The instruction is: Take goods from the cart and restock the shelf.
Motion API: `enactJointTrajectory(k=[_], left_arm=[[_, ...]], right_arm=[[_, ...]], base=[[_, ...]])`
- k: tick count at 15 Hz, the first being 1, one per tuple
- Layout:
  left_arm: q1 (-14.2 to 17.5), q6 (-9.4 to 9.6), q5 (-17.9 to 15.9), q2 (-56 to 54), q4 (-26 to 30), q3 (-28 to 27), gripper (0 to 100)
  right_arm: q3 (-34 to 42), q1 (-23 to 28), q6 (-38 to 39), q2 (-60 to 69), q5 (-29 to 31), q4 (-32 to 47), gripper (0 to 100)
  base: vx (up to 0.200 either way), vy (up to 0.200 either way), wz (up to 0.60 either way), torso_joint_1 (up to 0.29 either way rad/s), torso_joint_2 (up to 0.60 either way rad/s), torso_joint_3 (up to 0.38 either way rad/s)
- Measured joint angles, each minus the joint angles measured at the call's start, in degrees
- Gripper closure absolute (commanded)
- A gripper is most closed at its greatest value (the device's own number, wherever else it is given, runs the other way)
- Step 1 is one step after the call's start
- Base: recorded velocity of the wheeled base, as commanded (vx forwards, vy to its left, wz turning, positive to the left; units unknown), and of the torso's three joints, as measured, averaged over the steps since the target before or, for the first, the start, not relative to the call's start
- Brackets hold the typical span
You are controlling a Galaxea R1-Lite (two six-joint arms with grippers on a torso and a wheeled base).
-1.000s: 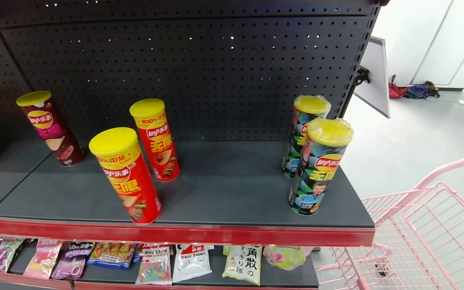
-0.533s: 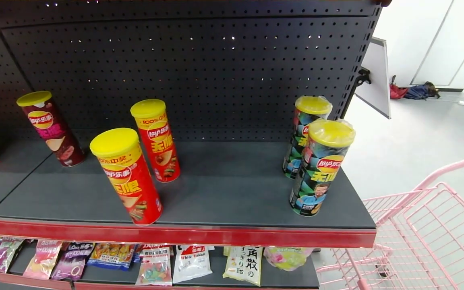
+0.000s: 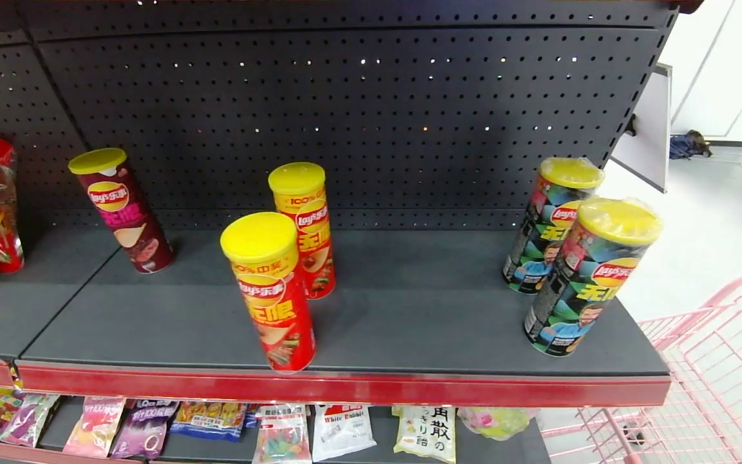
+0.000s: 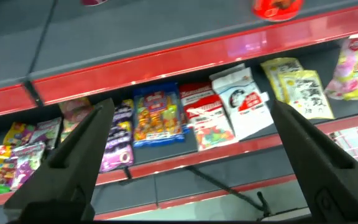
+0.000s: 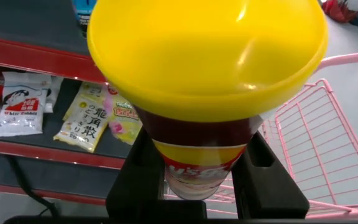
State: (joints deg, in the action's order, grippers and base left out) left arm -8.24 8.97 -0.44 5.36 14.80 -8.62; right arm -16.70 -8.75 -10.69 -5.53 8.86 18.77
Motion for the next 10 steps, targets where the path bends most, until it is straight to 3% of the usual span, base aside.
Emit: enactJointTrajectory(k=[10], left_arm=[[-0.02,0.00,0.09,0.01,-0.05,0.00,0]], right_arm=[[-0.27,0.00,-0.01,0.05,0.17,0.02,100]], base=[[0.000,0.200,0.00,0.003,0.00,0.004]])
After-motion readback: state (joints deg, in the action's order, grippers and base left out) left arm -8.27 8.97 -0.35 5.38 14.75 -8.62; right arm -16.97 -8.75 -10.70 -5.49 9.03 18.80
